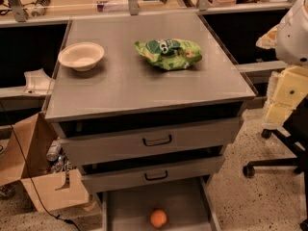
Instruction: Pick orange can from bottom drawer and place on counter
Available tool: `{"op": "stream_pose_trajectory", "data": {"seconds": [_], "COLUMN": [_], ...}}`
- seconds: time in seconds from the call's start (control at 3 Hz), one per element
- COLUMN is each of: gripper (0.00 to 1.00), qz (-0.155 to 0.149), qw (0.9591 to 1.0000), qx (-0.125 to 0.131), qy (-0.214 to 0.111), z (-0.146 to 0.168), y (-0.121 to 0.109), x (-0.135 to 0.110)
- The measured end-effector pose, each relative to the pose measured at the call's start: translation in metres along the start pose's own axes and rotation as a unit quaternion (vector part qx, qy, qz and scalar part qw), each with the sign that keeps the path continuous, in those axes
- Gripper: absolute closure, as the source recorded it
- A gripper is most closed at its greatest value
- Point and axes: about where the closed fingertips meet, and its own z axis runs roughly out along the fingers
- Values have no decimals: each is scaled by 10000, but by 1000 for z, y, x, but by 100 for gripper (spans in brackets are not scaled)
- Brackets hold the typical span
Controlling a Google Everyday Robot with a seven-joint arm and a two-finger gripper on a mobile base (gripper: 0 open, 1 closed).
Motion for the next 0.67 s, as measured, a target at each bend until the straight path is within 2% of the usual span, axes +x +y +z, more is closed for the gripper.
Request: {"op": "stream_pose_trajectory", "data": {"seconds": [0.33, 0.67], "gripper": [0, 0], "qz": [1, 224], "qw": [10000, 9992], "qx": [1, 76], "qy": [2, 314], "z": [0, 2], "y": [0, 18], "x": [0, 23]}}
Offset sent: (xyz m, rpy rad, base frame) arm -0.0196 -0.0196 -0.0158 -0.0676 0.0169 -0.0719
